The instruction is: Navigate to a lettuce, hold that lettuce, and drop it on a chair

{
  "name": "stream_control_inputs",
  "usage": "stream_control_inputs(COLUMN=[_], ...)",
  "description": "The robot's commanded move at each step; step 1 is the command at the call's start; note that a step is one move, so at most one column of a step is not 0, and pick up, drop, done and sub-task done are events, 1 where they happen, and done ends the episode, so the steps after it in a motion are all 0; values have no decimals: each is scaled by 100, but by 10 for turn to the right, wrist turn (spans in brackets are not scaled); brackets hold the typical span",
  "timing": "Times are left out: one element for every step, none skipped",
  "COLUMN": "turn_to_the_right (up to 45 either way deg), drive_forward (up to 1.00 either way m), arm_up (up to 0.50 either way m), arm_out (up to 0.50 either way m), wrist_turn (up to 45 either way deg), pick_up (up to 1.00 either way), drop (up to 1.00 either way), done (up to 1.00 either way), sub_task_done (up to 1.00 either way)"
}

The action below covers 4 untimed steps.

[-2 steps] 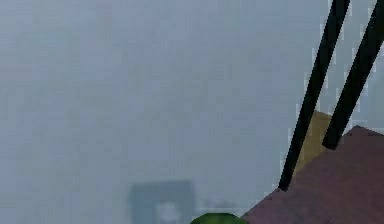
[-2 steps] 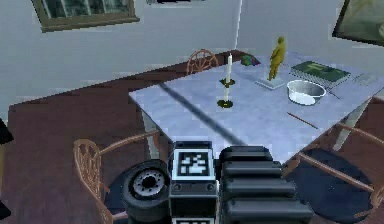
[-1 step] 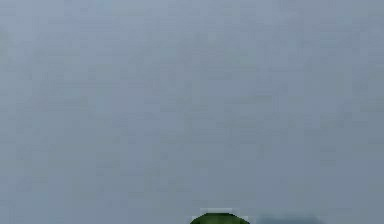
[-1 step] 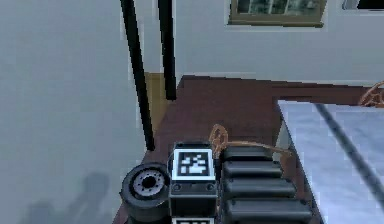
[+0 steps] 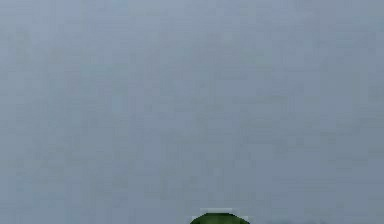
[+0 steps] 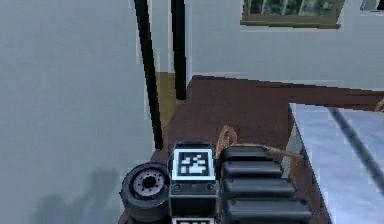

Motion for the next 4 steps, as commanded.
stream_control_inputs(turn_to_the_right=[360, 0, 0, 0], drive_forward=[0, 0, 0, 0], arm_up=[0, 0, 0, 0], arm_out=[0, 44, 0, 0], wrist_turn=[0, 0, 450, 450], pick_up=[0, 0, 0, 0], drop=[0, 0, 0, 0], done=[0, 0, 0, 0], sub_task_done=[0, 0, 0, 0])
